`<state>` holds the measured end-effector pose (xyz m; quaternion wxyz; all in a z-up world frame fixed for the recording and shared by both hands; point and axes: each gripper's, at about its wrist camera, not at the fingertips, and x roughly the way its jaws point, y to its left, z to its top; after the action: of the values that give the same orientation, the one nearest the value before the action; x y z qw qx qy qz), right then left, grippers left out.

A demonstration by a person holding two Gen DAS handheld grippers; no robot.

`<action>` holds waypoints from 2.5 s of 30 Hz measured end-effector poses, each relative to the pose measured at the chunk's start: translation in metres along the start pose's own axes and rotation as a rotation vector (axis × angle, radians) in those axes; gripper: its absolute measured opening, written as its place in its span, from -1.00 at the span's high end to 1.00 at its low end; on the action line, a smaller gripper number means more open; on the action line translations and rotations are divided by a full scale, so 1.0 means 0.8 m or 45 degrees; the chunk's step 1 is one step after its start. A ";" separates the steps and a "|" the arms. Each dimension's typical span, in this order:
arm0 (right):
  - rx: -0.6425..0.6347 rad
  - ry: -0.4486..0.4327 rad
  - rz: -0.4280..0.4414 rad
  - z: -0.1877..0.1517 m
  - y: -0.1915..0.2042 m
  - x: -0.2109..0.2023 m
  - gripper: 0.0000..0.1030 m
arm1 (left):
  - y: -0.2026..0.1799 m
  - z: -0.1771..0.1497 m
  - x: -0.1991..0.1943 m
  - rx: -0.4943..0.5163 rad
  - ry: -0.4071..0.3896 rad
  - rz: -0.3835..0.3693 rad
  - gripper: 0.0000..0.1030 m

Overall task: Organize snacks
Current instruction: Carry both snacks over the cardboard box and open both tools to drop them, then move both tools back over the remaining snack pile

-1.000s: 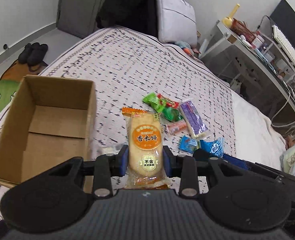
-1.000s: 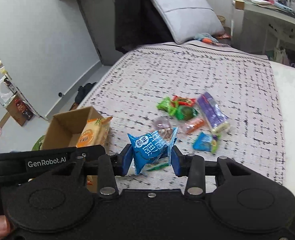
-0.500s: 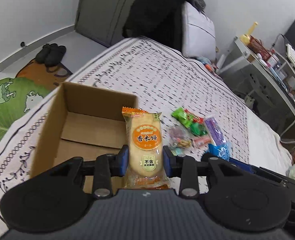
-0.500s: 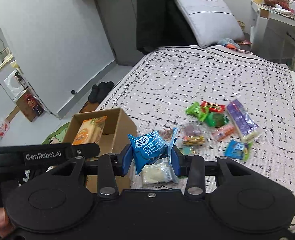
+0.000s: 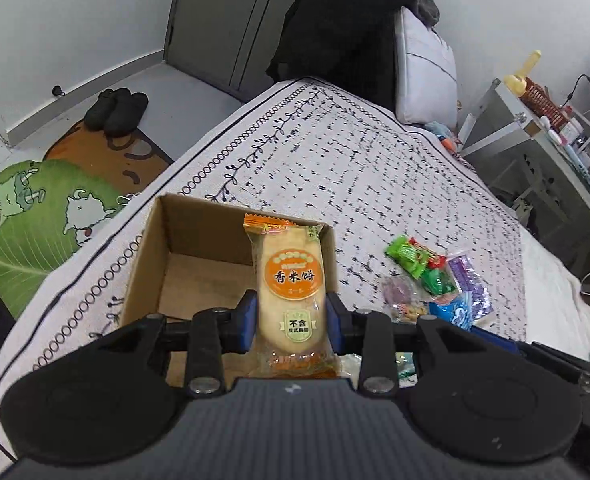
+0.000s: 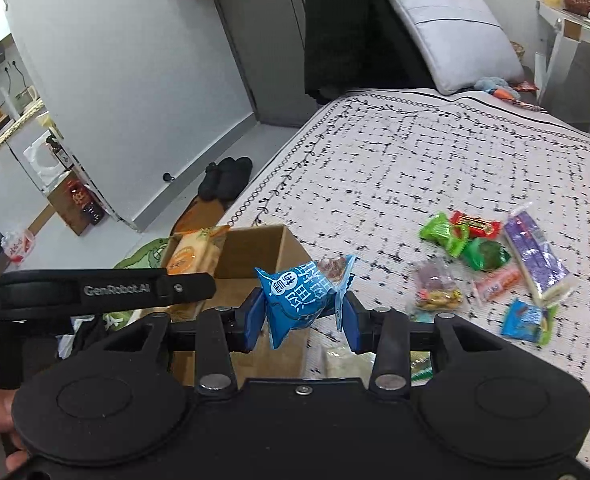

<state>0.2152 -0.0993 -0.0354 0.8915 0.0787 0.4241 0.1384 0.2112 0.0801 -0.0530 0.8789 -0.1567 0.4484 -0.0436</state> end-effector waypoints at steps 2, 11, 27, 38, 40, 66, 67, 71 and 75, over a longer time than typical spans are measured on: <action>-0.003 0.002 0.012 0.003 0.003 0.005 0.23 | 0.005 0.004 0.004 -0.010 0.008 0.022 0.33; -0.030 0.010 0.090 0.022 0.025 0.030 0.22 | 0.030 0.013 0.004 -0.071 -0.007 0.091 0.12; -0.039 -0.047 0.165 0.035 0.020 0.037 -0.64 | 0.059 0.009 -0.035 -0.176 -0.044 0.233 -0.60; -0.055 -0.060 0.163 0.019 -0.021 0.001 -0.95 | 0.030 -0.006 -0.048 -0.107 -0.077 0.226 -1.00; -0.033 -0.083 0.153 0.016 -0.035 -0.009 -1.00 | 0.023 -0.008 -0.051 -0.094 -0.081 0.214 -1.00; 0.201 -0.080 -0.019 -0.065 -0.200 -0.024 -0.98 | -0.063 -0.059 -0.041 0.047 -0.032 0.160 -0.99; 0.218 -0.079 -0.012 -0.066 -0.203 -0.023 -0.97 | -0.068 -0.061 -0.039 0.057 -0.029 0.159 -0.98; 0.269 -0.063 0.041 -0.070 -0.219 -0.014 -0.85 | -0.094 -0.072 -0.031 0.103 -0.030 0.142 -0.95; 0.335 -0.016 0.095 -0.076 -0.238 -0.001 -0.69 | -0.125 -0.079 -0.015 0.125 -0.011 0.104 -0.84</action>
<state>0.2017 -0.2784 -0.1224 0.8703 0.2116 0.4299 0.1141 0.1598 -0.0265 -0.0470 0.8886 -0.0953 0.4479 -0.0287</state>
